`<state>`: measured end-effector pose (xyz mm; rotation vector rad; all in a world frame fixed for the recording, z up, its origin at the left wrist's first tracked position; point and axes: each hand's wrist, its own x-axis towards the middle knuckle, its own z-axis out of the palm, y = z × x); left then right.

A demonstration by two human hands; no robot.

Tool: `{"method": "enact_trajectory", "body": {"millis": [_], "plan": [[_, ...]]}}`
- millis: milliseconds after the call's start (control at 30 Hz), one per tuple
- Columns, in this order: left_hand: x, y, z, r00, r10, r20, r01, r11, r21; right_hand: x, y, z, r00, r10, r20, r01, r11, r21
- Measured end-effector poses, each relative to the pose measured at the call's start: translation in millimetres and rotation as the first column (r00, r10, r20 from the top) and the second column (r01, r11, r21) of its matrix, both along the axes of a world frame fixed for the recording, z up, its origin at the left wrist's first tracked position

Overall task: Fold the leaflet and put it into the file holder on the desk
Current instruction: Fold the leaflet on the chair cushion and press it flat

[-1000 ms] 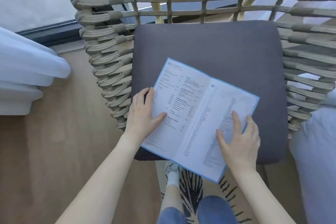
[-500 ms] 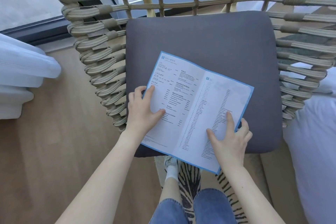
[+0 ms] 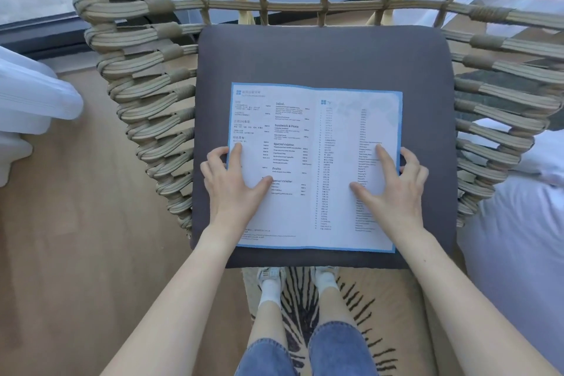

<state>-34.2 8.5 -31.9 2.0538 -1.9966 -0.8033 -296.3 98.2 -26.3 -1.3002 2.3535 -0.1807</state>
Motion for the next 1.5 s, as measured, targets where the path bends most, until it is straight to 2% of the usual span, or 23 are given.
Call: {"method": "enact_trajectory", "body": {"millis": [233, 367, 533, 800, 1067, 1200, 1367, 1500], "plan": [[-15, 3, -6, 0.997, 0.040, 0.064, -0.038, 0.999, -0.035, -30, -25, -7, 0.988, 0.146, -0.038, -0.148, 0.988, -0.050], [-13, 7, -11, 0.991, -0.018, 0.135, 0.028, 0.997, -0.071, -28, -18, -12, 0.963, 0.221, -0.153, -0.234, 0.969, -0.073], [-8, 12, -24, 0.966, -0.112, 0.234, 0.147, 0.980, -0.137, -28, -13, -24, 0.929, 0.318, -0.190, -0.343, 0.932, -0.116], [-8, 15, -41, 0.923, -0.151, 0.354, 0.214, 0.966, -0.145, -29, 0, -52, 0.929, 0.286, -0.236, -0.328, 0.930, -0.165], [-8, 16, -44, 0.900, -0.162, 0.406, 0.222, 0.969, -0.105, -29, -1, -56, 0.926, 0.288, -0.246, -0.326, 0.936, -0.135], [-9, 14, -36, 0.908, -0.180, 0.379, 0.219, 0.974, -0.063, -28, -2, -48, 0.933, 0.284, -0.219, -0.311, 0.945, -0.098], [-8, 8, -12, 0.973, -0.137, 0.188, 0.140, 0.990, -0.002, -33, -5, -21, 0.950, 0.301, -0.083, -0.307, 0.948, -0.083], [-7, 6, 9, 0.992, -0.071, 0.100, 0.067, 0.997, 0.045, -43, 4, 1, 0.970, 0.233, -0.068, -0.235, 0.972, -0.026]]}}
